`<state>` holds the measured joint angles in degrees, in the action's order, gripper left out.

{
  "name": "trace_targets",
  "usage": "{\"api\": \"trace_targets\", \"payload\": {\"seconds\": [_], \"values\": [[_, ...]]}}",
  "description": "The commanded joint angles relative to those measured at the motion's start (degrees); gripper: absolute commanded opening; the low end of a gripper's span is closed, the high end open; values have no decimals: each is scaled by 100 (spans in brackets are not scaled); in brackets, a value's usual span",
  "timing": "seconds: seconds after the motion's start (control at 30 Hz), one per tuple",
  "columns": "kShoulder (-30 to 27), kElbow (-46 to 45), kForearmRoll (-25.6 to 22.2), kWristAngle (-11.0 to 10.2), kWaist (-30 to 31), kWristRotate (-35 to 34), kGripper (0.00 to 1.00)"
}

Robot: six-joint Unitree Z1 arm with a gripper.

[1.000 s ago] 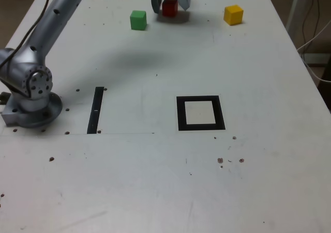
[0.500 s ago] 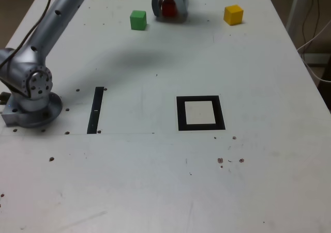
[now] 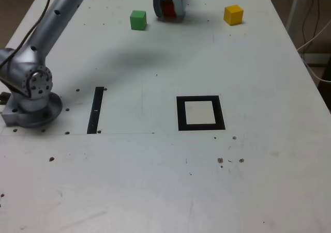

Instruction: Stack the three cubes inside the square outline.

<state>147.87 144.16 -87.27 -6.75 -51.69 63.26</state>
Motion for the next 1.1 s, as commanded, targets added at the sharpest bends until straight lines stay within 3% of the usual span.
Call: {"api": "trace_targets", "payload": {"seconds": [0.0, 0.3, 0.47, 0.6, 0.7, 0.87, 1.07], "values": [[-43, -15, 28, 58, -14, 14, 22], [-653, -239, -7, 25, 122, -165, 19], [-1465, -951, 28, -272, 540, -520, 19], [-2268, -1859, 111, -617, 1219, -1081, 19], [-2818, -2587, 201, -732, 1893, -1694, 19], [-3509, -3612, 258, -735, 3236, -3048, 19], [-3822, -4341, 258, -579, 4510, -4515, 20]]}}
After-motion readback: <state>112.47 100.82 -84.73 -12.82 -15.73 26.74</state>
